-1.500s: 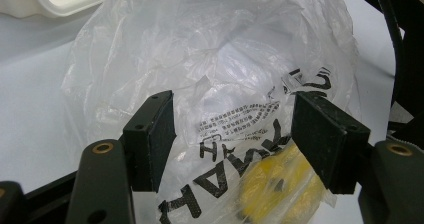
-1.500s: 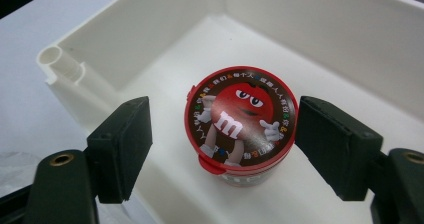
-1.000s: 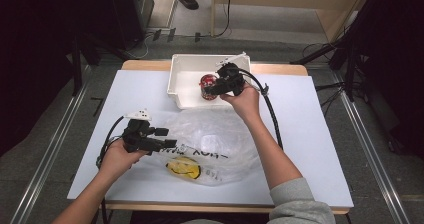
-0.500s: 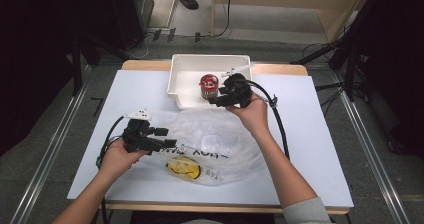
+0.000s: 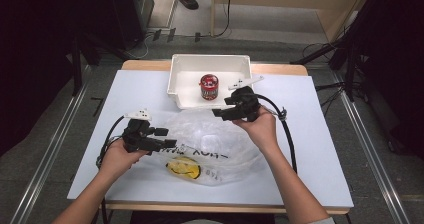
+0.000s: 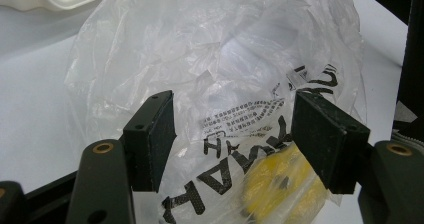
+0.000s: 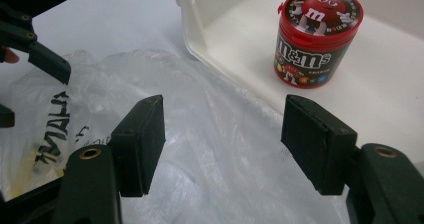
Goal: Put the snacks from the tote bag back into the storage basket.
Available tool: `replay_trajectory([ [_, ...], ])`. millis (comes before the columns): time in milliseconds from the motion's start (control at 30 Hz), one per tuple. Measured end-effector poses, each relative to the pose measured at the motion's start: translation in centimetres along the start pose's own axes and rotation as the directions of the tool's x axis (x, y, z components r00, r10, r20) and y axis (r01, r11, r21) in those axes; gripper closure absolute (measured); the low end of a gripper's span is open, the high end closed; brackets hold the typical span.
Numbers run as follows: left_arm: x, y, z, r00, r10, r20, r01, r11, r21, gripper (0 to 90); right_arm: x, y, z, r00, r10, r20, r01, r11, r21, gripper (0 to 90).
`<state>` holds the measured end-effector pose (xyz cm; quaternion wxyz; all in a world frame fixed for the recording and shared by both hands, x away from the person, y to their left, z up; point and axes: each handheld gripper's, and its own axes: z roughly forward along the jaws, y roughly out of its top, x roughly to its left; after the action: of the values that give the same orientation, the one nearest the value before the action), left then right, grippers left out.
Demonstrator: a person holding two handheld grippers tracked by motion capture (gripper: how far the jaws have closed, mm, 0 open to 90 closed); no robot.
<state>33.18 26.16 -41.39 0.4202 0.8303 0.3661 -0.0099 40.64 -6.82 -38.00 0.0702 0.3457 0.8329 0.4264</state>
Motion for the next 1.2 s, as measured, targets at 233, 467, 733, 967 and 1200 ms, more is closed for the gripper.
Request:
replay_trajectory([
  [233, 0.0, 0.0, 0.0, 1.0000, -0.002, 0.000, 0.002, 1.0000, 0.001, 35.5, 0.6, -1.7, -1.4, 1.0000, 0.000, -0.001, 0.000, 1.000, -0.018, 34.8],
  [467, 0.0, 0.0, 0.0, 1.0000, 0.004, -0.004, -0.004, 1.0000, 0.008, 35.6, 1.0, -3.7, -2.3, 1.0000, 0.007, 0.001, -0.007, 1.000, -0.021, 33.9],
  [733, 0.0, 0.0, 0.0, 1.0000, 0.003, -0.003, -0.003, 1.0000, 0.009, 35.8, 1.6, -5.7, -3.6, 0.9998, -0.007, 0.019, 0.008, 0.999, -0.033, 31.3],
  [967, 0.0, -0.1, 0.0, 1.0000, 0.008, -0.004, -0.008, 0.9998, 0.018, 35.8, 1.6, -7.3, -4.7, 0.9994, 0.002, 0.034, -0.001, 0.999, -0.046, 30.5],
  [1200, 0.3, -0.1, 0.0, 1.0000, 0.010, -0.001, -0.010, 0.9998, 0.017, 36.1, 1.2, -8.8, -5.2, 0.9991, 0.016, 0.039, -0.013, 0.998, -0.060, 29.2],
])
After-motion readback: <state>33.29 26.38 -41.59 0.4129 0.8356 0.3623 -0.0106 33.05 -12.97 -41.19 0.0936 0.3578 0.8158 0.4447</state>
